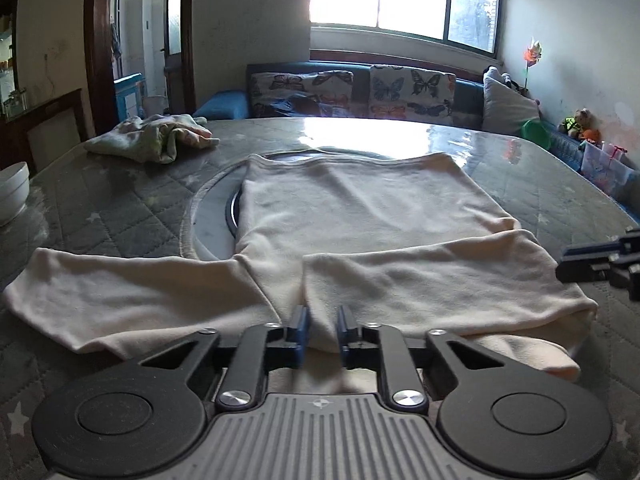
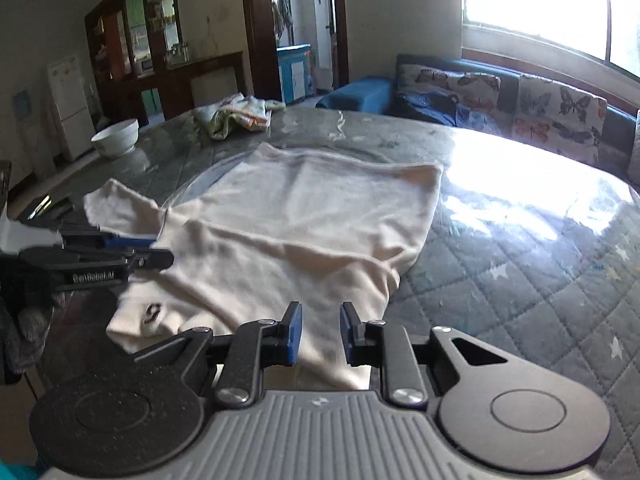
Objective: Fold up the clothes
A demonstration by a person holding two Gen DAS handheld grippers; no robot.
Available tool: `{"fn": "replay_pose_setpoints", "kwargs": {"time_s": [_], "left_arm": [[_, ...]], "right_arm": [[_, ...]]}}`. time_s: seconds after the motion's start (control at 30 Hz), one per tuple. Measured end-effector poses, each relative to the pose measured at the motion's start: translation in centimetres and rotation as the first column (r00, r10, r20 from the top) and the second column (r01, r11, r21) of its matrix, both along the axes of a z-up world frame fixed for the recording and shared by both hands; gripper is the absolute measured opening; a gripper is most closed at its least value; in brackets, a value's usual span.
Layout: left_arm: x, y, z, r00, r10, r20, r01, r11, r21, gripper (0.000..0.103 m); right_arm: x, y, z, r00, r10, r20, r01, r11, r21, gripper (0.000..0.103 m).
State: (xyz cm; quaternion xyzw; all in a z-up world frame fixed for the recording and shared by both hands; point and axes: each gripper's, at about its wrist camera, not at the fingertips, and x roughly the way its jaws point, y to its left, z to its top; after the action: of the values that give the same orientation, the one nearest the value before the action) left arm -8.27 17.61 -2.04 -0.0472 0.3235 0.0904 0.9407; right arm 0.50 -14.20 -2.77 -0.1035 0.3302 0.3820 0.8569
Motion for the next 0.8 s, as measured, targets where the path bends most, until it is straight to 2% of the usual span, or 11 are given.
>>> {"fn": "replay_pose_setpoints", "kwargs": {"time_s": [0.17,0.33,0.43,0.57,0.67,0.8], "left_arm": [[-0.3,0.2,0.2,1.000,0.011,0.000,-0.011,1.000,0.002,0.008],[-0.4,0.5,0.3,1.000,0.015,-0.001,-0.015,1.000,0.003,0.008],[-0.5,0.6,0.6,1.000,0.016,-0.004,-0.016,1.000,-0.005,0.012],[-0.8,0.5,1.5,0.999,0.027,0.027,-0.027,1.000,-0.015,0.012],[-0.9,0.4,1.9,0.999,0.022,0.042,-0.021,1.000,-0.016,0.012],[-0.6,0.5,1.1,1.000,0.022,0.014,-0.022,1.000,-0.017,0.012]], "right_arm": [[1.7,1.6,-0.7,0.999,-0.004,0.046,0.004,1.000,-0.009,0.020],[3.2,2.1,-2.3,0.999,-0.026,0.031,0.027,0.999,-0.032,0.020],[3.2,2.0,-2.1,0.999,-0.020,0.036,0.021,0.999,-0.025,0.020],[3.0,2.5,-1.4,0.997,-0.011,0.072,0.012,1.000,-0.019,0.020],[3.5,3.0,-2.0,0.998,-0.014,0.065,0.016,0.999,-0.036,0.020],[3.3,3.5,-2.6,0.997,-0.005,0.075,0.010,0.998,-0.066,0.023]]}}
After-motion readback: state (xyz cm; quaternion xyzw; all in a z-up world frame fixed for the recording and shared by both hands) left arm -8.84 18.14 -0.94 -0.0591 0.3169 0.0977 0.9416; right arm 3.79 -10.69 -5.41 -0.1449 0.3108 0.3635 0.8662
